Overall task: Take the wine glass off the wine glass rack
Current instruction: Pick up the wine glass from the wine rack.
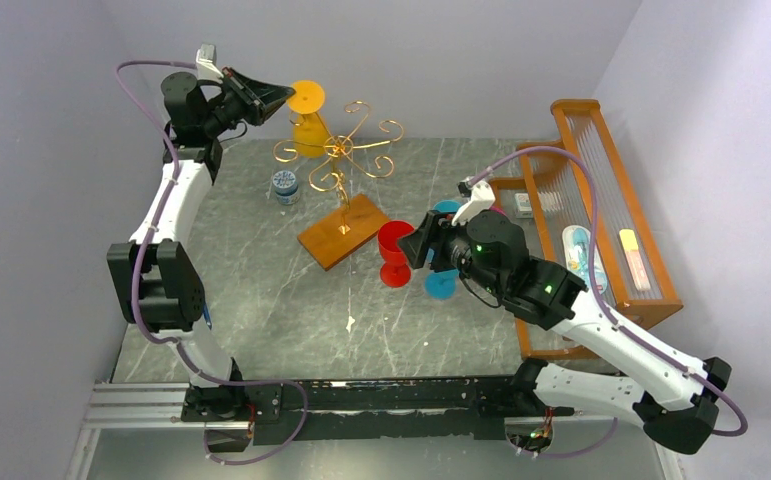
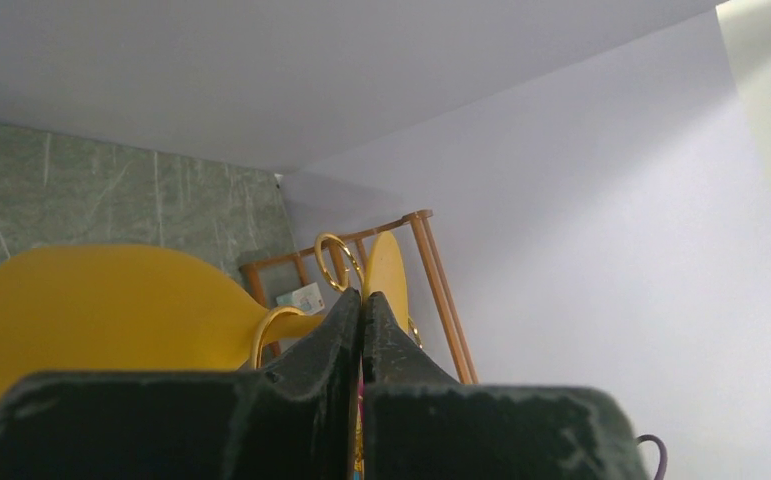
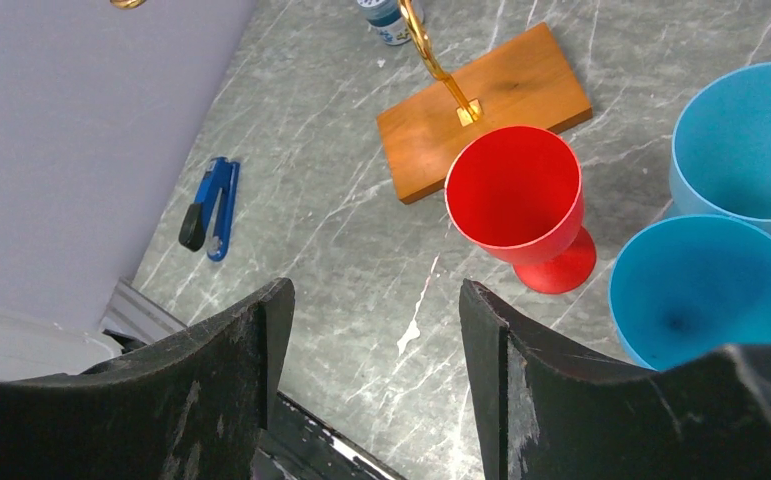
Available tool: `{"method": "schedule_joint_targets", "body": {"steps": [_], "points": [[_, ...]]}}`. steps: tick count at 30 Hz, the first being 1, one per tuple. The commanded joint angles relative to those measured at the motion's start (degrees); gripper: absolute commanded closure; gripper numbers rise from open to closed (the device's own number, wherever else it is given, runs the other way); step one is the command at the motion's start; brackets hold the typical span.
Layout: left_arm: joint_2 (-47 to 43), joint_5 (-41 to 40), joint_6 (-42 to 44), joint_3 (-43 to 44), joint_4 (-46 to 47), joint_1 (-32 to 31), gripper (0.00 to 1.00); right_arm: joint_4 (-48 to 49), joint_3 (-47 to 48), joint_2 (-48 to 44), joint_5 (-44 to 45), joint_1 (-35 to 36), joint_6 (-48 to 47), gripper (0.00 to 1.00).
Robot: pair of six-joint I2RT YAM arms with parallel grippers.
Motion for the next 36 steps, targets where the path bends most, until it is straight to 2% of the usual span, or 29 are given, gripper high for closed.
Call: {"method": "schedule_joint_targets", "body": {"steps": [1,8,12,18,20,28,31,34,36], "points": [[-0.68,2.43,4.23,1.80,-1.97,-0.25,0.95,-0.95,-0.04,-1.30,1.39,-0.18,-0.07,0.34],[-2.37,3.12,10.40,3.48,-9.24,-0.23,0.95,-0.59,-0.56,-1.85,1.48,-0.15,0.09,0.34],[-2.62,4.06,10.67,3.06,-9.61,-0.21,0.95,-0.72,-0.32,-1.38,1.13,-0.16,0.33,0.34],[-3.20,7.79,6.60,1.33,-2.86,-0.26,0.95,-0.46,-0.91,-1.67,1.20,-0.13,0.28,0.34],[-2.62,8.81,9.76,3.28,-6.67,-0.27,0.95,-0.49,-0.78,-1.68,1.29,-0.11,0.16,0.34],[-4.55,9.76,15.14,3.84,-12.37,0.57,0.95,-0.79,-0.50,-1.59,1.14,-0.11,0.51,0.34],[-4.99,14.45,13.67,2.93,-7.46,0.60,0.95,-0.33,-0.60,-1.68,1.04,-0.13,1.07,0.34],[-5.41,14.60,19.64,5.24,-16.32,1.50,0.95,-0.17,-0.45,-1.47,0.77,-0.14,1.54,0.34],[-6.13,14.27,21.67,5.35,-18.65,2.54,0.95,-0.24,-0.25,-1.18,0.48,-0.17,1.60,0.34]]}}
